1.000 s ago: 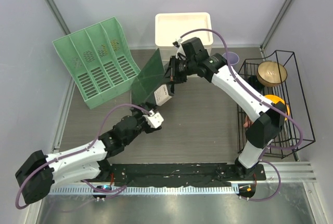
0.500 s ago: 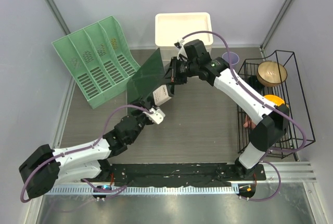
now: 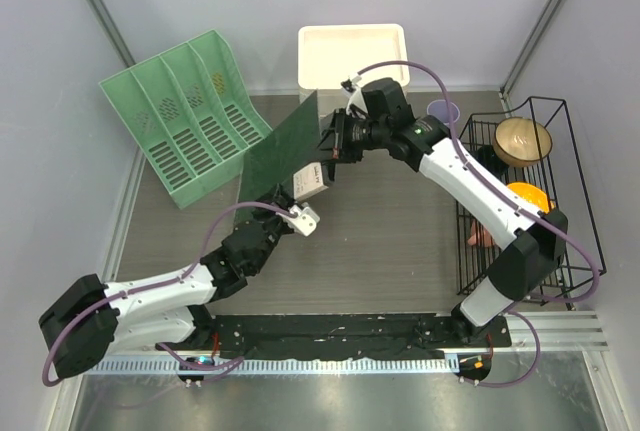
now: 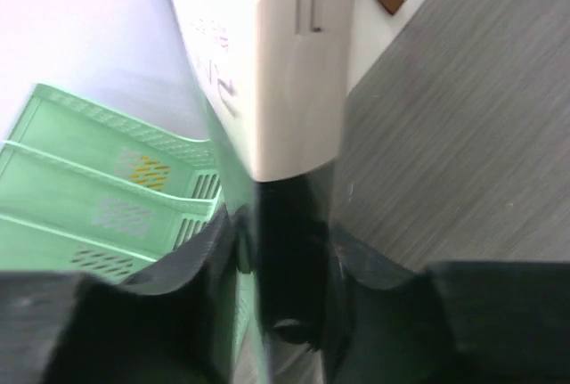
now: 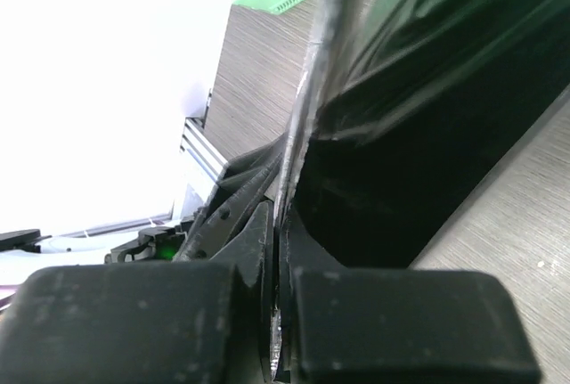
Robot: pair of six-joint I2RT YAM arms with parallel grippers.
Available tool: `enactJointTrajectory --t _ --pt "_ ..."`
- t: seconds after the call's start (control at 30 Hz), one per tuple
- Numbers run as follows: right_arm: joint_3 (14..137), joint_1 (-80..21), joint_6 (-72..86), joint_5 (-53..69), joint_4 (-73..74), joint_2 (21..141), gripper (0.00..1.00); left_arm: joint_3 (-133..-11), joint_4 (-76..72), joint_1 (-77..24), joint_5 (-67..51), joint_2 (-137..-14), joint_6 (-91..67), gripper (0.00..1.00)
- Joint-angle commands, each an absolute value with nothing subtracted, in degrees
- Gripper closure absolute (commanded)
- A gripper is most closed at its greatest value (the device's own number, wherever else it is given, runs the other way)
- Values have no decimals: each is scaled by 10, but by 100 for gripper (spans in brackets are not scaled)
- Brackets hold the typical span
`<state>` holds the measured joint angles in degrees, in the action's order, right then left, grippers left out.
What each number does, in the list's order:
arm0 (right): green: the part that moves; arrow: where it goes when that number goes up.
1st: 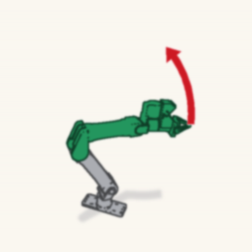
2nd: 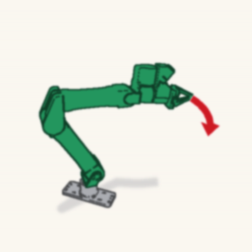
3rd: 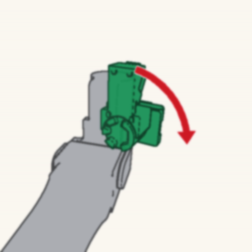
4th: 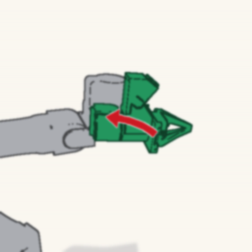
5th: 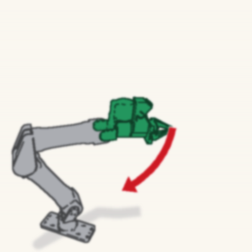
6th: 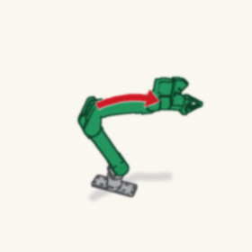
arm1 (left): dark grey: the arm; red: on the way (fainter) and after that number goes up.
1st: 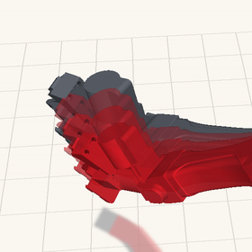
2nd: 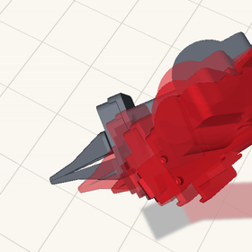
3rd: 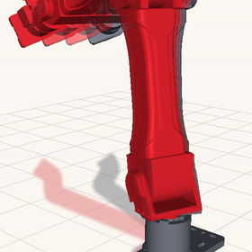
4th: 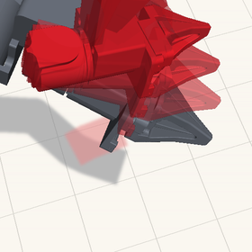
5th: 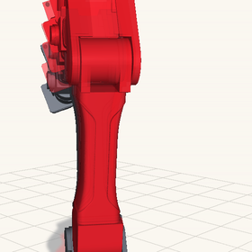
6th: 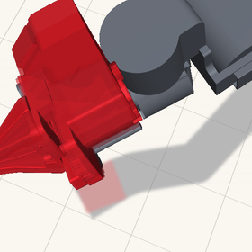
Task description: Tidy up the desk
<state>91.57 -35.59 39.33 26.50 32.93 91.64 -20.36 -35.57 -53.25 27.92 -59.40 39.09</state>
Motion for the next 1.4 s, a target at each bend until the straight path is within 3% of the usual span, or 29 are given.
enactJointTrajectory --t 0.0,0.03,0.07,0.1,0.33,0.63,1.07,1.37 --pt "918 -362 379 326 287 867 94 -234 -428 -530 302 -584 406 77" --pt "918 -362 376 329 286 867 92 -235 -431 -529 304 -581 408 83" --pt "919 -362 374 330 287 867 86 -236 -432 -530 308 -576 410 98" --pt "920 -362 367 330 287 867 83 -237 -434 -530 309 -572 412 100" --pt "940 -360 324 335 308 872 53 -243 -434 -529 322 -531 410 100" --pt "997 -335 292 338 341 883 30 -272 -425 -500 362 -473 386 100" --pt "1058 -297 227 301 389 917 28 -323 -375 -394 402 -400 306 100" --pt "1077 -294 203 308 404 976 28 -365 -398 -331 413 -435 280 100"
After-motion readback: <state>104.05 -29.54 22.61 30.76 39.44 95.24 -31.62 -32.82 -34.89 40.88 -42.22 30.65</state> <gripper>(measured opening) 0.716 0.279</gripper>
